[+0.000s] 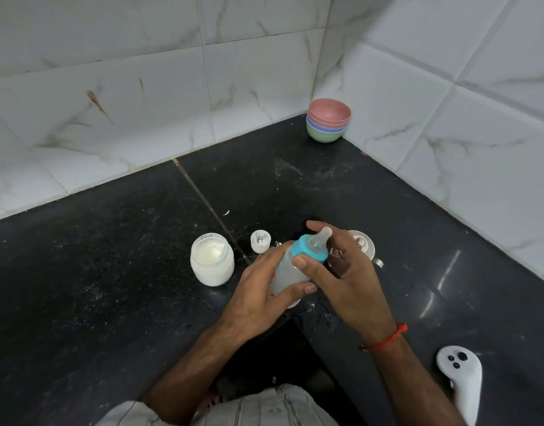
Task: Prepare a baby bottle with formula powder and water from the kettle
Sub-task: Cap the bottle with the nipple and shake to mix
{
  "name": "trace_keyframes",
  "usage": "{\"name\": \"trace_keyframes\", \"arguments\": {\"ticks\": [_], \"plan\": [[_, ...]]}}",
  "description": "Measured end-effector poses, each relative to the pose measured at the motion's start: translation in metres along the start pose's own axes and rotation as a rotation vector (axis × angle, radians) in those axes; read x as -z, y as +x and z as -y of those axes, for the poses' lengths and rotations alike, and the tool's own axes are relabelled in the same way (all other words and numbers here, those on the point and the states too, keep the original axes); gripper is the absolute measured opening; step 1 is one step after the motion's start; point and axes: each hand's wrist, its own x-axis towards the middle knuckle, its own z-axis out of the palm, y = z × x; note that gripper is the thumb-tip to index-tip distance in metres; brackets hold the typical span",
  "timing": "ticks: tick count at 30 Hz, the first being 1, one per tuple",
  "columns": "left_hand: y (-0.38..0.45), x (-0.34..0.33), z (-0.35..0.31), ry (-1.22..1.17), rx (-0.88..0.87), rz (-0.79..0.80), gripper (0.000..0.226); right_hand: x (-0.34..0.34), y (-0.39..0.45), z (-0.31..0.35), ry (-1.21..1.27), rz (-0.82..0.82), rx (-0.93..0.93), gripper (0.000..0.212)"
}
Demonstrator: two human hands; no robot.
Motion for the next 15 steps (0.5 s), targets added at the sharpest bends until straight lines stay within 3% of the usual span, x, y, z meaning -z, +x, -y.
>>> {"name": "trace_keyframes", "arguments": {"ticks": [2,3,7,9,11,13,15], "plan": [[0.001,0.000,-0.001,-0.028,0.013,-0.029,0.062,-0.002,-0.004,0.000,0.111,0.044,-0.037,0.083],[0.001,0.001,0.000,-0.036,0.016,-0.048,0.060,-0.003,-0.007,0.001,0.180,0.034,-0.038,0.080],[0.000,0.003,0.006,-0.043,0.043,-0.098,0.061,-0.002,-0.013,0.008,0.237,-0.246,0.035,0.032],[0.000,0.002,0.006,-0.053,0.050,-0.101,0.060,0.001,-0.013,0.008,0.223,-0.311,0.026,0.023],[0.000,0.000,0.004,-0.058,0.051,-0.092,0.060,0.001,-0.013,0.009,0.248,-0.222,0.010,0.026],[0.000,-0.002,0.004,-0.056,0.045,-0.081,0.060,-0.002,-0.015,0.010,0.310,-0.086,0.003,0.045],[0.000,-0.002,0.005,-0.060,0.046,-0.099,0.059,-0.004,-0.018,0.012,0.354,-0.054,-0.009,0.049]]}}
